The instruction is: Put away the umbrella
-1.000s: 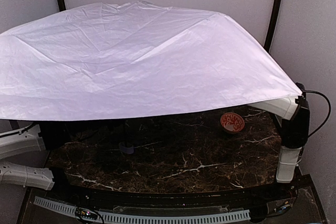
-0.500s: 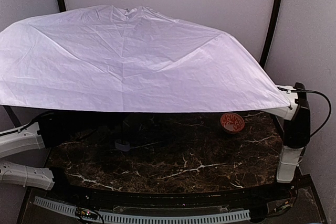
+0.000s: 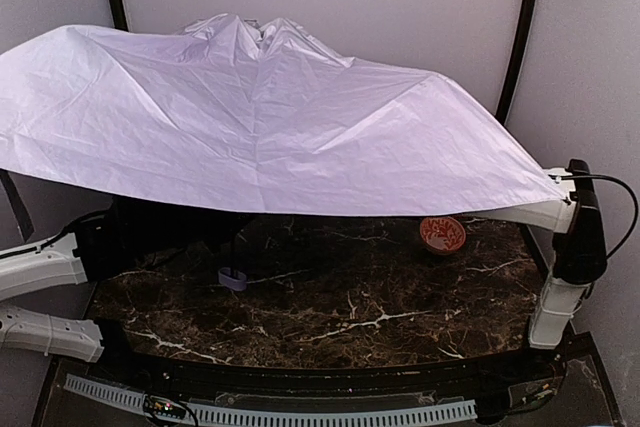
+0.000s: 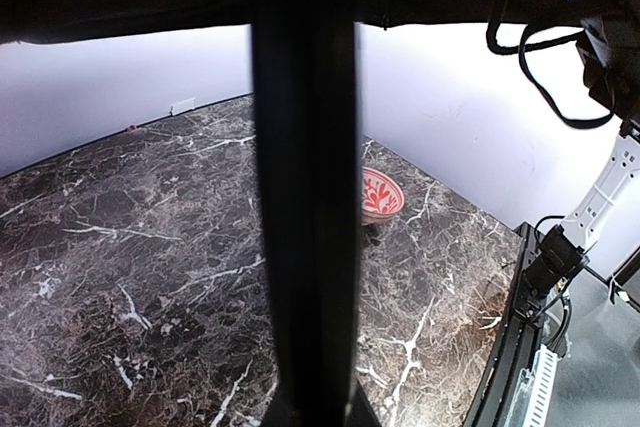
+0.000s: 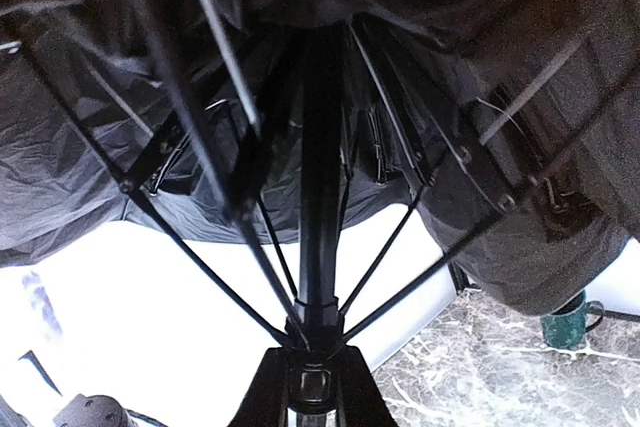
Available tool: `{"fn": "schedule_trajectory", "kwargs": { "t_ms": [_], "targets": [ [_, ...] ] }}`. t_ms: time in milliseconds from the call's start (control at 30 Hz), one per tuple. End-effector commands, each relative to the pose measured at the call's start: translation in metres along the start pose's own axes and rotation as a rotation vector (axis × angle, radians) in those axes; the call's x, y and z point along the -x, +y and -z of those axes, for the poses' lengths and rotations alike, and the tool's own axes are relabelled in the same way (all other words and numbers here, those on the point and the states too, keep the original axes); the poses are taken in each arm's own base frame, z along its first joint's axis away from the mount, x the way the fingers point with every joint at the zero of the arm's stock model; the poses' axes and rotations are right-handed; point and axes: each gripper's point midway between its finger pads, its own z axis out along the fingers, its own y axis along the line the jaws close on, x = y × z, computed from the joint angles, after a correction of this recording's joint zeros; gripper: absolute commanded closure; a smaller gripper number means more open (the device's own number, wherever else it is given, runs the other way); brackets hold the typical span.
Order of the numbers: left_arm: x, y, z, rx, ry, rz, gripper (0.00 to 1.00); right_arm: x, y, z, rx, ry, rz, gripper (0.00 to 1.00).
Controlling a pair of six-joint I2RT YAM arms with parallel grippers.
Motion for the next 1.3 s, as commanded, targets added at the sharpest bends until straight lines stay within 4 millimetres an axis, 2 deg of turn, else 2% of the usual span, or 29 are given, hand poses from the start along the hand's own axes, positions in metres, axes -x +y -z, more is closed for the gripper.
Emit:
{"fn": "schedule_trajectory", "kwargs": {
  "t_ms": [0,133,300,533,600,700,833,900,1000,1167,1267],
  "targets": [
    [0.108,-0.029,0.034,-0.064,-0.399,-0.129,1.00,-0.149,-0.010,0.019,-0.026,0.418,-0.009,0.90],
    [0.104,-0.025,0.033,-0.041,-0.396,-0.174,1.00,-0.161,-0.012,0.026,-0.033,0.448,-0.011,0.89],
    [0.092,-0.023,0.028,-0.037,-0.376,-0.217,1.00,-0.159,-0.016,0.032,-0.053,0.434,-0.010,0.89],
    [0.095,-0.029,0.030,-0.068,-0.420,-0.255,1.00,-0.180,-0.022,0.034,-0.070,0.458,-0.019,0.86],
    [0.085,-0.036,0.024,-0.120,-0.390,-0.248,1.00,-0.175,-0.021,0.029,-0.073,0.436,-0.004,0.85],
    [0.072,-0.033,0.022,-0.138,-0.405,-0.219,1.00,-0.164,-0.020,0.020,-0.073,0.397,0.023,0.85],
    [0.079,-0.033,0.022,-0.117,-0.424,-0.278,1.00,-0.182,-0.031,0.025,-0.105,0.430,0.027,0.82],
    [0.079,-0.036,0.019,-0.123,-0.410,-0.322,1.00,-0.182,-0.033,0.028,-0.107,0.436,0.027,0.79],
    [0.063,-0.036,0.013,-0.144,-0.368,-0.327,1.00,-0.153,-0.033,0.019,-0.103,0.388,0.043,0.78],
    [0.049,-0.030,0.014,-0.139,-0.366,-0.273,1.00,-0.073,-0.024,0.009,-0.105,0.207,0.100,0.83],
    [0.043,-0.032,0.010,-0.162,-0.334,-0.267,1.00,-0.055,-0.018,0.010,-0.086,0.176,0.131,0.91]
  ]
}}
